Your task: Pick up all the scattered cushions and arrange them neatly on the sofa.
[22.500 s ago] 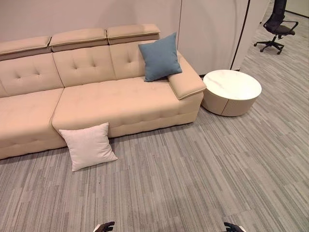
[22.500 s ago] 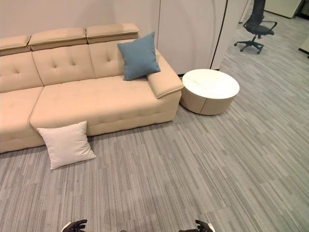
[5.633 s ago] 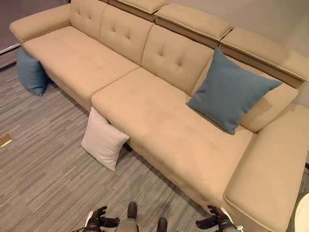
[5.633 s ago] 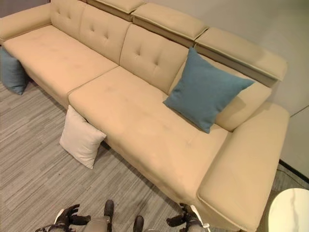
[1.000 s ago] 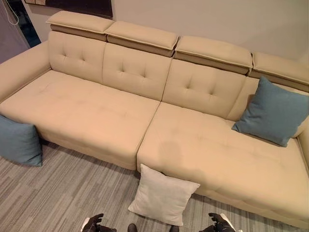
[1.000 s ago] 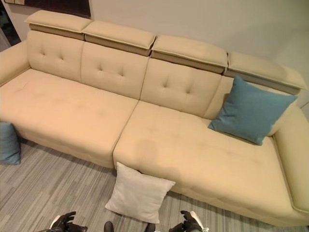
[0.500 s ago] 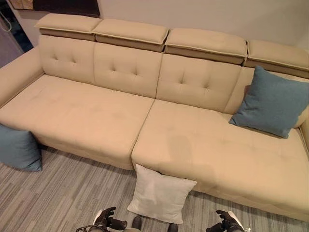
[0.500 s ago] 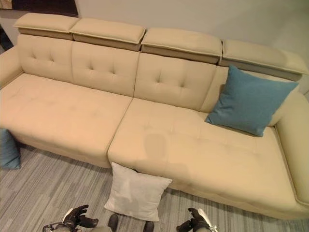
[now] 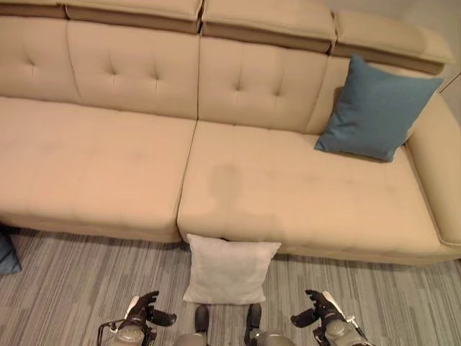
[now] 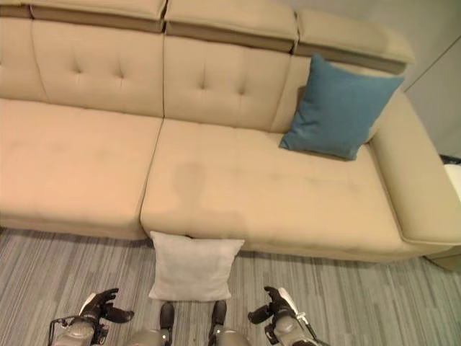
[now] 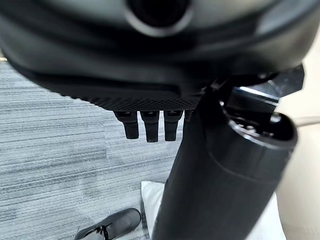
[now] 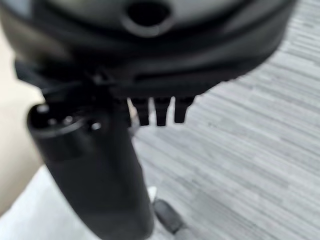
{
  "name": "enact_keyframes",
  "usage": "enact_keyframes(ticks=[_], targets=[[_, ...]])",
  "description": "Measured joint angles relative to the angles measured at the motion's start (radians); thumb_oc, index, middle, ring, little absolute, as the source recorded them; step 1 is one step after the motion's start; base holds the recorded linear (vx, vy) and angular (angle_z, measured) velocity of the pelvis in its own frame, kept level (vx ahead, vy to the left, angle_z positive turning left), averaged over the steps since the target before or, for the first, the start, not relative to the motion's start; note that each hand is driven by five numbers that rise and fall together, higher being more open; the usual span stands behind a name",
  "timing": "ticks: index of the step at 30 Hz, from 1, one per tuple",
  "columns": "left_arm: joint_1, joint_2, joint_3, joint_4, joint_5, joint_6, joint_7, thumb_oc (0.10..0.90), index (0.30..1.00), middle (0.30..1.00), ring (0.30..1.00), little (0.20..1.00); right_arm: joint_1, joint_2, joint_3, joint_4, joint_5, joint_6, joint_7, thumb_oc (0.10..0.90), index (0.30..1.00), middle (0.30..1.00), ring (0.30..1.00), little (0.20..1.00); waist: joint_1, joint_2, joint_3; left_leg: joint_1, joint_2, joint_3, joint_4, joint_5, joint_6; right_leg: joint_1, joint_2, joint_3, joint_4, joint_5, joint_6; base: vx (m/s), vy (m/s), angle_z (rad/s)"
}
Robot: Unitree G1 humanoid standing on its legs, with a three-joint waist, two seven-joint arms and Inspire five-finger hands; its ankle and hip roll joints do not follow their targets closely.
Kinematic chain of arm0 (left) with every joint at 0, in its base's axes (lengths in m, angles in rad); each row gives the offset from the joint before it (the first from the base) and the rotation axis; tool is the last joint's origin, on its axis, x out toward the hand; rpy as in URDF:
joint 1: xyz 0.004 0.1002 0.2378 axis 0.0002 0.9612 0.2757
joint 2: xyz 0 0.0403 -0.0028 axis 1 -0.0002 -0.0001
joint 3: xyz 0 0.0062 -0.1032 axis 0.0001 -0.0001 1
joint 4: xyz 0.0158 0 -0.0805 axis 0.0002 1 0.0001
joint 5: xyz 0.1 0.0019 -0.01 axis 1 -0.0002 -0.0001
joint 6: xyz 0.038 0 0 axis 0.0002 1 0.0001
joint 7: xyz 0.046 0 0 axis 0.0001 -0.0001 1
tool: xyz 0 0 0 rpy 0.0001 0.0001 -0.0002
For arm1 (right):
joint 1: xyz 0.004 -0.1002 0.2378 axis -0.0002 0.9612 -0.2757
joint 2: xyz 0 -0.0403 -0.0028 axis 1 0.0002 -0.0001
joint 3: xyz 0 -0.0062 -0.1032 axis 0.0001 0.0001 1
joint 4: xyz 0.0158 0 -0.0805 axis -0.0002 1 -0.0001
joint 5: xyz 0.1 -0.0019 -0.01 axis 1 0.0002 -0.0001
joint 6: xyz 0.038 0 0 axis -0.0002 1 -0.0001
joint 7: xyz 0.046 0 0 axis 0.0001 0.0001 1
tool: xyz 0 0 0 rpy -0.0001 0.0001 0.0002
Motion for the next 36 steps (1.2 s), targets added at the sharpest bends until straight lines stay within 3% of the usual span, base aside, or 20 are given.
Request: enact_keyframes(ticks=[3,6,7,8,9,12,15,16,23,27,36], targets=[[-0.011,-0.004,-0.007,-0.003,-0.029,-0.001,0.013,0.8,0.9,0.9,0.9,0.9,-0.031,-0.008,-0.001,-0.002,0.019,-0.008,-0.017,0.8,0.9,0.9,0.9,0.9,-0.003,0.006,0.016,-0.066,0.005,-0.014,0.014,0.022,-0.014,-0.029,0.018,0.001,-0.052,0.049,-0.051,-0.15,-0.07,0.08],[-0.037,-0.004,-0.009,-0.037,-0.096,-0.004,0.024,0.8,0.9,0.9,0.9,0.9,-0.071,-0.015,-0.02,-0.034,0.065,-0.011,-0.042,0.8,0.9,0.9,0.9,0.9,-0.005,0.014,0.038,-0.154,0.017,-0.024,0.059,0.025,-0.02,-0.102,0.028,-0.003,-0.038,0.058,-0.063,-0.21,-0.063,0.06],[-0.077,-0.001,-0.008,-0.071,-0.138,-0.022,0.039,0.8,0.9,0.9,0.9,0.9,-0.102,-0.028,-0.052,-0.064,0.1,-0.024,-0.066,0.8,0.9,0.9,0.9,0.9,-0.006,0.015,0.065,-0.26,0.02,-0.039,0.128,0.021,-0.024,-0.199,0.019,-0.001,0.031,0.044,-0.059,-0.18,-0.042,0.09],[-0.106,0.001,-0.006,-0.091,-0.152,-0.028,0.045,0.8,0.9,0.9,0.9,0.9,-0.135,-0.038,-0.067,-0.08,0.111,-0.028,-0.073,0.8,0.9,0.9,0.9,0.9,-0.004,0.025,0.096,-0.286,0.022,-0.052,0.14,0.017,-0.03,-0.226,0.02,-0.001,0.049,0.044,-0.074,-0.21,-0.074,0.12],[-0.186,0.002,-0.005,-0.127,-0.216,-0.042,0.067,0.8,0.9,0.9,0.9,0.9,-0.21,-0.051,-0.101,-0.15,0.168,-0.031,-0.096,0.8,0.9,0.9,0.9,0.9,-0.016,0.03,0.152,-0.374,0.025,-0.058,0.186,0.029,-0.033,-0.335,0.011,0.0,0.148,0.019,-0.073,-0.14,-0.063,0.12],[-0.283,0.015,-0.005,-0.193,-0.281,-0.079,0.1,0.8,0.9,0.9,0.9,0.9,-0.288,-0.052,-0.142,-0.232,0.23,-0.069,-0.144,0.8,0.9,0.9,0.9,0.9,-0.03,0.025,0.209,-0.48,0.019,-0.077,0.211,0.028,-0.057,-0.475,-0.015,0.004,0.254,-0.018,-0.09,-0.14,-0.005,0.12],[-0.393,0.011,-0.029,-0.239,-0.35,-0.105,0.151,0.8,0.9,0.9,0.9,0.9,-0.387,-0.053,-0.145,-0.307,0.282,-0.092,-0.217,0.8,0.9,0.9,0.9,0.9,-0.041,0.028,0.226,-0.667,0.009,-0.076,0.3,0.026,-0.044,-0.68,-0.05,0.019,0.383,-0.049,-0.104,-0.1,0.016,0.07],[-0.436,0.013,-0.025,-0.25,-0.355,-0.115,0.153,0.8,0.9,0.9,0.9,0.9,-0.448,-0.054,-0.142,-0.314,0.29,-0.1,-0.223,0.8,0.9,0.9,0.9,0.9,-0.044,0.032,0.261,-0.696,0.01,-0.074,0.311,0.036,-0.047,-0.712,-0.051,0.025,0.402,-0.04,-0.111,-0.11,0.045,0.04],[-0.636,0.039,-0.066,-0.259,-0.425,-0.132,0.203,0.8,0.9,0.9,0.9,0.9,-0.666,-0.088,-0.141,-0.317,0.388,-0.144,-0.299,0.8,0.9,0.9,0.9,0.9,-0.072,0.041,0.294,-0.968,0.002,-0.06,0.43,0.028,-0.029,-0.992,-0.078,0.051,0.524,-0.045,-0.136,-0.03,0.04,0.0],[-0.714,0.078,-0.088,-0.312,-0.43,-0.142,0.248,0.8,0.9,0.9,0.9,0.9,-0.729,-0.12,-0.141,-0.316,0.416,-0.162,-0.338,0.8,0.9,0.9,0.9,0.9,-0.086,0.04,0.314,-1.067,-0.004,-0.049,0.483,0.015,-0.025,-1.101,-0.093,0.07,0.586,-0.064,-0.14,0.01,0.018,0.04],[-0.812,0.106,-0.103,-0.315,-0.44,-0.156,0.262,0.8,0.9,0.9,0.9,0.9,-0.788,-0.137,-0.125,-0.313,0.494,-0.186,-0.335,0.8,0.9,0.9,0.9,0.9,-0.088,0.04,0.312,-1.193,0.001,-0.046,0.543,0.001,-0.025,-1.228,-0.097,0.08,0.643,-0.077,-0.15,0.01,-0.011,0.0]])
